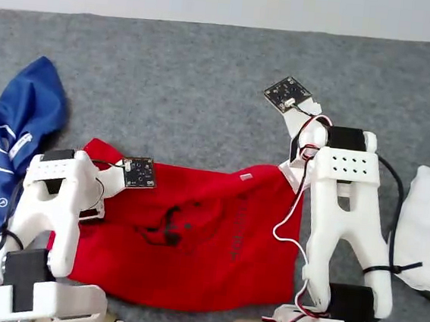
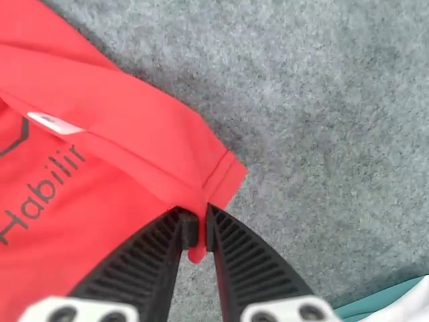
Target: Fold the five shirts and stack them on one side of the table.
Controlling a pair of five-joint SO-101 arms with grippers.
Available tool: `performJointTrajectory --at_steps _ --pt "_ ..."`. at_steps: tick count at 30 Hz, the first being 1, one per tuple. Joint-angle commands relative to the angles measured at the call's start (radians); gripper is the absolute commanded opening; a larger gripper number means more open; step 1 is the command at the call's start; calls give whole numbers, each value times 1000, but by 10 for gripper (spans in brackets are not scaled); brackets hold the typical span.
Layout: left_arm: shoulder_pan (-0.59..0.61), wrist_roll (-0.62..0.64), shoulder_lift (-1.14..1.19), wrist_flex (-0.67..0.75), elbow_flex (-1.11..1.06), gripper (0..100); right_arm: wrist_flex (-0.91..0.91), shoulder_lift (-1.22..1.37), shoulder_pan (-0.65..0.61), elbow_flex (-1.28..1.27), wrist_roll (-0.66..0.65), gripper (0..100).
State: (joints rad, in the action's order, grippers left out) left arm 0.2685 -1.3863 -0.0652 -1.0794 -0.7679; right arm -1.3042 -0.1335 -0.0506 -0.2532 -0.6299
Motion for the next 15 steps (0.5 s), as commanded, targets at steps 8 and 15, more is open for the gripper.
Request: performJointTrajectory --at_steps 8,15 --pt "-6 6 0 35 24 6 -4 -7 12 11 6 12" --pt "-6 5 -9 -64 104 6 -5 -13 15 11 6 11"
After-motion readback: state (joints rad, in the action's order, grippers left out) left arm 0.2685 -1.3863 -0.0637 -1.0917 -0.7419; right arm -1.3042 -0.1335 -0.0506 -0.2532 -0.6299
